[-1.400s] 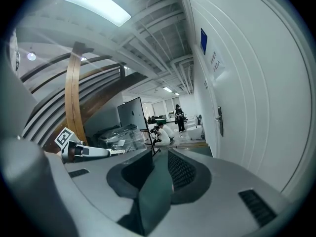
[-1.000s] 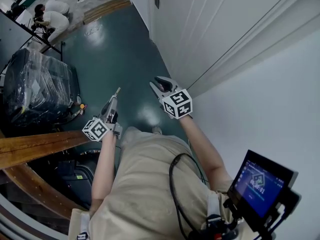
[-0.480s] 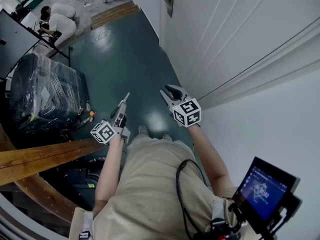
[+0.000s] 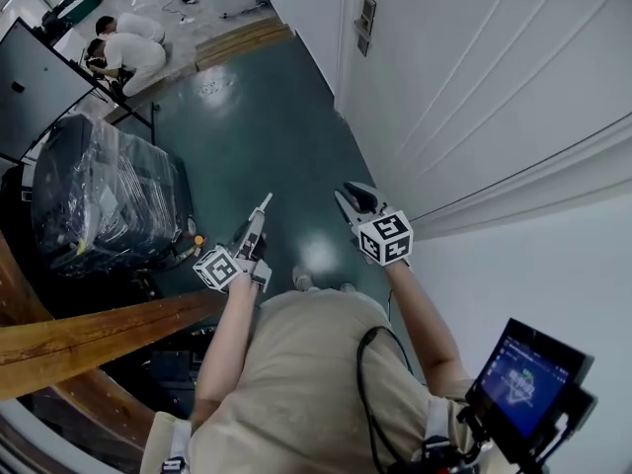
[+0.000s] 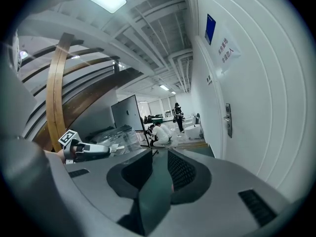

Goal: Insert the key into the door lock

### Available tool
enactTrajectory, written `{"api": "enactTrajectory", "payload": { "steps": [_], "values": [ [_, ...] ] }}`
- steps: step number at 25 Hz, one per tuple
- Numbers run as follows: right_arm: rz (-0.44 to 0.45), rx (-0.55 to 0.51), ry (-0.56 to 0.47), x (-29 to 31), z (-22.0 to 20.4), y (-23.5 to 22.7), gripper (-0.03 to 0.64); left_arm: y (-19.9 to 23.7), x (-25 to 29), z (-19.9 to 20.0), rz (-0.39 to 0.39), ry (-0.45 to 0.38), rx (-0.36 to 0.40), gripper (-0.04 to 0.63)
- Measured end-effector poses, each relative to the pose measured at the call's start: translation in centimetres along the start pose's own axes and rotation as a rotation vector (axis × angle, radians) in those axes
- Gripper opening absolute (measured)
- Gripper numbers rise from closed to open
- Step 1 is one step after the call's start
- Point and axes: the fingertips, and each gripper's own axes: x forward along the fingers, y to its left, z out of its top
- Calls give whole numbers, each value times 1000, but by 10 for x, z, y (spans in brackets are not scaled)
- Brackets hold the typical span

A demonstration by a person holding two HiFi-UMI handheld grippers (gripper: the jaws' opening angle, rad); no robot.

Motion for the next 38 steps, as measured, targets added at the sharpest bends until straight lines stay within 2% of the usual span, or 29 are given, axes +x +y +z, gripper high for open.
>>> {"api": "enactTrajectory", "payload": {
  "steps": [8,12,16,19,23,29,36,38],
  "values": [
    [-15,5,-7,44,3,12,104,28,-3,26,-46,7,-50,34],
    [-10,12,-7,65,1,8,104,45,6,38,-30,12,-32,35],
    [-4,24,-3,79,1,-1,104,59,16,37,-21,23,-65,35],
    [-5,28,3,80,2,-3,104,61,17,40,-20,15,-89,34],
    [5,30,5,84,3,-15,104,58,26,46,-14,-1,-58,34],
    [20,28,16,89,12,-26,104,61,30,46,15,-33,-122,34],
    [10,19,-2,91,27,-32,104,54,33,54,-6,-49,-105,34],
    [15,21,-1,89,33,-51,104,46,51,55,-3,-54,-89,35]
  ]
}}
